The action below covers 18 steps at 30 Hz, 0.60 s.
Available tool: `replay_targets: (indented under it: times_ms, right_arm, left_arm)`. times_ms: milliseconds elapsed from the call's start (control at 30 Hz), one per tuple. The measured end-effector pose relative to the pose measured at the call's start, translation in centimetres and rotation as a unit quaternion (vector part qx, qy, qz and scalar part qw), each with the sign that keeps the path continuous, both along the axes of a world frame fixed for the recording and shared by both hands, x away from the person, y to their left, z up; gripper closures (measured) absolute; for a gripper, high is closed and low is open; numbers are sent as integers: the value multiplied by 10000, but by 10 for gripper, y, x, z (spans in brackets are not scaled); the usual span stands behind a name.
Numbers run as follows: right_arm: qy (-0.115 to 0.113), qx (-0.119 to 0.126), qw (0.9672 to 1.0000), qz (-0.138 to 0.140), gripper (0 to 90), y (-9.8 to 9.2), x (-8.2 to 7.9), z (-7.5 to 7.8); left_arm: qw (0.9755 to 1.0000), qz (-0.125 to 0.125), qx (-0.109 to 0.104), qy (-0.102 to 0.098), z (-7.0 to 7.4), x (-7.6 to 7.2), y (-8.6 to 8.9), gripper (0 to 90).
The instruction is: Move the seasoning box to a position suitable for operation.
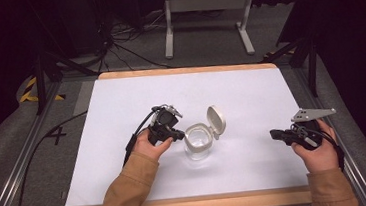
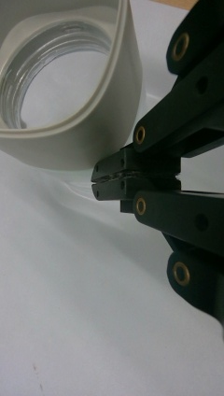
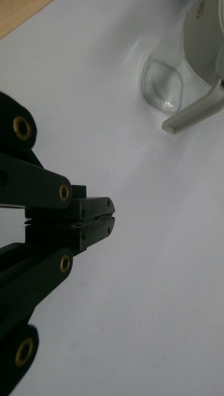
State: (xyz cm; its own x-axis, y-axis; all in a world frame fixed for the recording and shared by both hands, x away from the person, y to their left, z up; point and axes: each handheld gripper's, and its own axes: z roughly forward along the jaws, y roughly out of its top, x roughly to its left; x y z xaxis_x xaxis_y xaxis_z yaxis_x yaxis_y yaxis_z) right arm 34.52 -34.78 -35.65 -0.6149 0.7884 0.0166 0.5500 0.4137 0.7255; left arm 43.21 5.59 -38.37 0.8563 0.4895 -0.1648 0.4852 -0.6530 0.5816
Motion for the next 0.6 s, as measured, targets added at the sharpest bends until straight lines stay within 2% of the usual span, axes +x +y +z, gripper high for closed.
replay_targets:
  times_ms: [133,167,300,333,367,400,433,567,600]
  right_arm:
    - [-11,15,10000,60,894,3,2,1]
    - [-16,20,10000,76,893,4,3,2]
    - [-26,27,9999,142,893,8,6,4]
    - [-26,27,9999,142,893,8,6,4]
    - [-19,40,9999,155,893,9,7,5]
    - [-21,35,9998,182,893,11,8,5]
    - [-38,29,9997,221,892,12,9,5]
    - [-29,52,9996,277,892,17,12,7]
    - [-44,40,9995,303,892,18,12,7]
  left_arm:
    - [10000,-54,51,29,-1,-4,-1,895]
    - [9998,-114,129,57,0,-5,0,895]
    - [9998,-169,94,45,0,-10,-2,895]
    - [9997,-158,135,101,1,-13,-2,895]
    - [9996,-215,139,82,0,-14,-3,895]
    - [9992,-300,208,158,1,-14,-3,895]
    - [9993,-259,243,72,0,-19,-4,895]
    - [9988,-337,343,95,2,-23,-4,894]
    - [9991,-312,282,80,2,-26,-5,894]
